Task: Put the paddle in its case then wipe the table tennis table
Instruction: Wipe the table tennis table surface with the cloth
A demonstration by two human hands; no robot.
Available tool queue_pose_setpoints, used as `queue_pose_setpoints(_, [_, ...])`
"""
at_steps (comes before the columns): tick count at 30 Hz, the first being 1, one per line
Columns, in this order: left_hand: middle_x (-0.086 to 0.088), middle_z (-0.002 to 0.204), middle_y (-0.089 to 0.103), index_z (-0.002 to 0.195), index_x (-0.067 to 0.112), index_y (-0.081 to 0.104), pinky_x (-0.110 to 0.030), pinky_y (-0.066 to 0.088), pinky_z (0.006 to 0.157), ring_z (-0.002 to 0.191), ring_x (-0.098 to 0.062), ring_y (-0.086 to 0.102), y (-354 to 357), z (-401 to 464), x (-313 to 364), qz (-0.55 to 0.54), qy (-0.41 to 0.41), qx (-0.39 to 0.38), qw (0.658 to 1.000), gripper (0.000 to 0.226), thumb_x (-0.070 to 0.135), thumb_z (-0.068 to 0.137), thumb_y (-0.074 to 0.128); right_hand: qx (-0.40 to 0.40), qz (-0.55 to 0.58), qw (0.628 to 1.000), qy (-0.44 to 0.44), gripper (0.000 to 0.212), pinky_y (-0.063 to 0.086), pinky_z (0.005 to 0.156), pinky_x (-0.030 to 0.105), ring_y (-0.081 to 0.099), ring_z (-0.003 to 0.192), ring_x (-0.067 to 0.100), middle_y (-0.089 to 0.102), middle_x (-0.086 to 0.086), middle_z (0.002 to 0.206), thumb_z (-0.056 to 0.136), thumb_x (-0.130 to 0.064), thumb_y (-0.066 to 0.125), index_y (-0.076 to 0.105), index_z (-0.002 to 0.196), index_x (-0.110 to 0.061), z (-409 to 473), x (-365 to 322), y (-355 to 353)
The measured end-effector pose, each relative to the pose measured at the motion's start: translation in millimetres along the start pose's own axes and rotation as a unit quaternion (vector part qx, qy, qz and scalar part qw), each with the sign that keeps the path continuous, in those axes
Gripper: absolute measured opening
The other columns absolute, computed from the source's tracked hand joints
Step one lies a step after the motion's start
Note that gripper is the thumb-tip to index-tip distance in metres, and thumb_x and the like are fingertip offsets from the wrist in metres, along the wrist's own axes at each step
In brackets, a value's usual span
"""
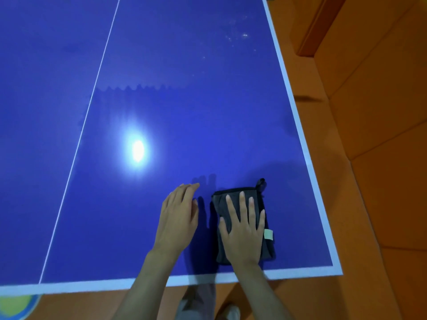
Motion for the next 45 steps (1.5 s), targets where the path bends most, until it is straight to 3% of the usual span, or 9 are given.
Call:
queue_pose_setpoints(8, [0.004, 0.147, 0.051, 0.146, 0.020, 0.049, -0.043, 0.037, 0.117, 0.144, -0.018, 0.039, 4.0, 109.9, -6.0, -0.029, -0.026, -0.016, 0.999, 0.044, 0.013, 0.103, 0.051, 0.018, -0.020, 1.000, 0.012, 0.064, 0.011, 0.128, 0.058, 0.010, 0.161, 0.026, 0.012, 0.001, 0.175, 0.105, -0.055, 0.029, 0.020, 0.166, -0.036, 178.8, -2.5, 6.2])
queue_pose_setpoints(14, [0.005, 0.145, 0.052, 0.141, 0.020, 0.055, -0.046, 0.039, 0.116, 0.143, -0.017, 0.040, 7.5, 185.8, -23.6, -0.035, -0.036, -0.018, 0.999, 0.037, 0.018, 0.104, 0.049, 0.053, -0.017, 0.998, 0.023, 0.061, 0.013, 0.127, 0.058, 0.015, 0.161, 0.026, 0.018, 0.001, 0.174, 0.105, -0.052, 0.033, 0.025, 0.164, -0.037, 322.3, -0.6, 8.6])
queue_pose_setpoints(21, [0.011, 0.143, 0.052, 0.132, 0.026, 0.058, -0.033, 0.033, 0.116, 0.145, -0.011, 0.038, 6.4, 224.0, -24.3, -0.048, -0.016, -0.016, 0.999, 0.038, 0.036, 0.107, 0.032, 0.055, -0.017, 0.998, 0.014, 0.061, 0.013, 0.127, 0.058, 0.015, 0.160, 0.026, 0.020, 0.002, 0.173, 0.105, -0.053, 0.027, 0.028, 0.163, -0.037, 445.6, -2.7, 6.8])
queue_pose_setpoints(24, [0.011, 0.142, 0.052, 0.133, 0.026, 0.058, -0.034, 0.035, 0.116, 0.145, -0.011, 0.038, 7.7, 227.4, -18.4, -0.048, -0.001, -0.022, 0.999, 0.037, 0.035, 0.107, 0.033, 0.048, -0.022, 0.999, 0.007, 0.063, 0.011, 0.128, 0.057, 0.014, 0.161, 0.025, 0.019, 0.001, 0.174, 0.104, -0.054, 0.020, 0.025, 0.164, -0.037, 463.5, -0.9, 8.5])
queue_pose_setpoints(31, [0.003, 0.142, 0.055, 0.132, 0.021, 0.058, -0.044, 0.041, 0.115, 0.143, -0.019, 0.042, 12.0, 196.2, -5.9, -0.016, 0.006, -0.027, 0.999, 0.030, 0.022, 0.104, 0.046, 0.030, -0.002, 0.999, -0.036, 0.062, 0.012, 0.129, 0.055, 0.017, 0.160, 0.025, 0.022, 0.002, 0.173, 0.103, -0.047, 0.028, 0.028, 0.164, -0.034, 411.4, 5.0, 4.2])
queue_pose_setpoints(34, [-0.001, 0.142, 0.055, 0.132, 0.018, 0.059, -0.045, 0.042, 0.112, 0.142, -0.024, 0.044, 15.4, 168.3, 3.6, 0.004, 0.005, -0.035, 0.999, 0.031, 0.014, 0.101, 0.056, 0.025, -0.008, 0.999, -0.041, 0.063, 0.012, 0.129, 0.054, 0.016, 0.160, 0.025, 0.020, 0.002, 0.173, 0.103, -0.049, 0.026, 0.026, 0.165, -0.034, 348.7, 13.3, 2.6])
queue_pose_setpoints(37, [-0.002, 0.141, 0.055, 0.132, 0.018, 0.059, -0.044, 0.042, 0.111, 0.140, -0.026, 0.045, 15.3, 131.5, 19.2, 0.011, 0.001, -0.030, 0.999, 0.033, 0.014, 0.100, 0.056, 0.010, -0.012, 0.999, -0.044, 0.062, 0.012, 0.129, 0.055, 0.014, 0.161, 0.026, 0.018, 0.002, 0.174, 0.106, -0.047, 0.036, 0.023, 0.165, -0.033, 281.1, 24.0, 0.1])
queue_pose_setpoints(45, [-0.005, 0.136, 0.057, 0.130, 0.017, 0.061, -0.047, 0.046, 0.104, 0.131, -0.028, 0.052, 23.9, 17.4, 63.2, 0.029, 0.014, 0.000, 0.999, 0.035, 0.011, 0.096, 0.060, -0.013, -0.004, 0.999, -0.050, 0.064, 0.014, 0.129, 0.056, 0.012, 0.161, 0.027, 0.015, 0.004, 0.174, 0.107, -0.046, 0.038, 0.020, 0.166, -0.032, 77.5, 53.3, -5.5])
Point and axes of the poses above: each hand's wrist, its own z-axis towards the middle knuckle, its own y-axis out of the palm, x = y × z, the point moved 4 cm from there along z, towards the middle knuckle
